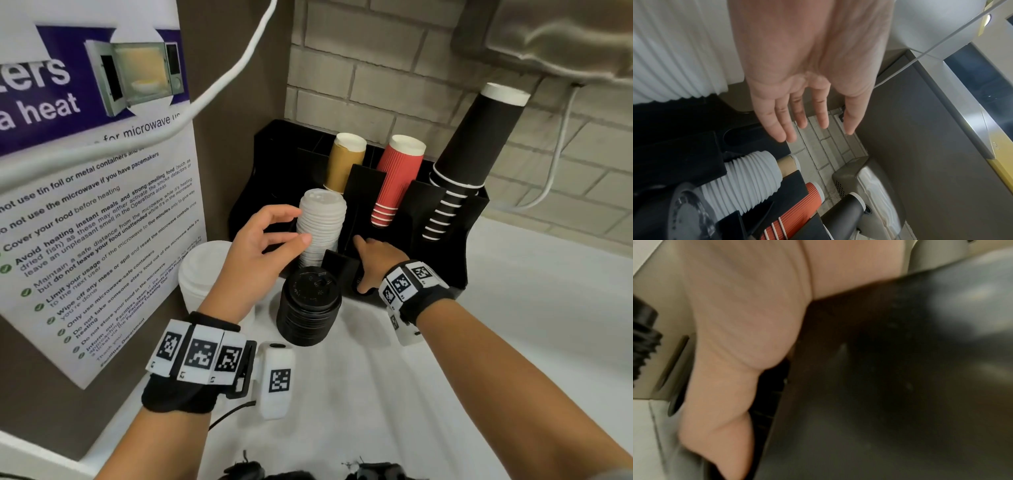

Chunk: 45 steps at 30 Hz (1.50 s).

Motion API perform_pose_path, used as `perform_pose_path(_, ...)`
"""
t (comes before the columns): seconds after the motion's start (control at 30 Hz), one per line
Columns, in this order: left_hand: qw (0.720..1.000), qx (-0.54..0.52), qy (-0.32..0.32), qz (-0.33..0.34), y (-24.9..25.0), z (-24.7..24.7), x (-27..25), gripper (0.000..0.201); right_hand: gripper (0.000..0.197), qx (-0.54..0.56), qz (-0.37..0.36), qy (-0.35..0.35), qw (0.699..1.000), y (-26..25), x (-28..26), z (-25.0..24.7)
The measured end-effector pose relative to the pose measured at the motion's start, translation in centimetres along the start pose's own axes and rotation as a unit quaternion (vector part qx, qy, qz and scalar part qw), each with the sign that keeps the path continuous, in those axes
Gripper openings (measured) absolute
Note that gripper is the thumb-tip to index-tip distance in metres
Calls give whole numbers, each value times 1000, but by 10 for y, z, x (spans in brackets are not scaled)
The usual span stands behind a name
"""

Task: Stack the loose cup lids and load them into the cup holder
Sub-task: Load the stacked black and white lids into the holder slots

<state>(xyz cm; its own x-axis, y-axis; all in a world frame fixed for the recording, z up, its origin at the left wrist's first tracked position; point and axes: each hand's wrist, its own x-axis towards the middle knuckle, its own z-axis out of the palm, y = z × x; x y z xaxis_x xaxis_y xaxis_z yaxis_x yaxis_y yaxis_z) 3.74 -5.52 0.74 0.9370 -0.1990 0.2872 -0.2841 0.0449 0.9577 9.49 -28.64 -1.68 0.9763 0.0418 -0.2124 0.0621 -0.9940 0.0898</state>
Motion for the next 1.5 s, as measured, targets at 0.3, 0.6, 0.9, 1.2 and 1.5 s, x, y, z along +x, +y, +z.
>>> perform_pose_path(0.3,1000,-1,13,-1,2,1,-1,30,92,-33,0,-25,999,0,-1,5)
perform_pose_path(0.6,1000,-2,29,-5,3,-4,-1,31,44,113,-54,146,981,-7,-31,-22)
perform_pose_path(0.9,1000,-5,24,-2,3,-3,0,29,83,253,-167,2,953,-52,-55,-13)
perform_pose_path(1.2,1000,-3,17,2,1,-5,1,30,93,216,-144,-23,966,-64,-49,-2)
perform_pose_path(1.5,999,-5,35,8,0,-6,2,31,76,385,-164,51,907,-46,-49,-10)
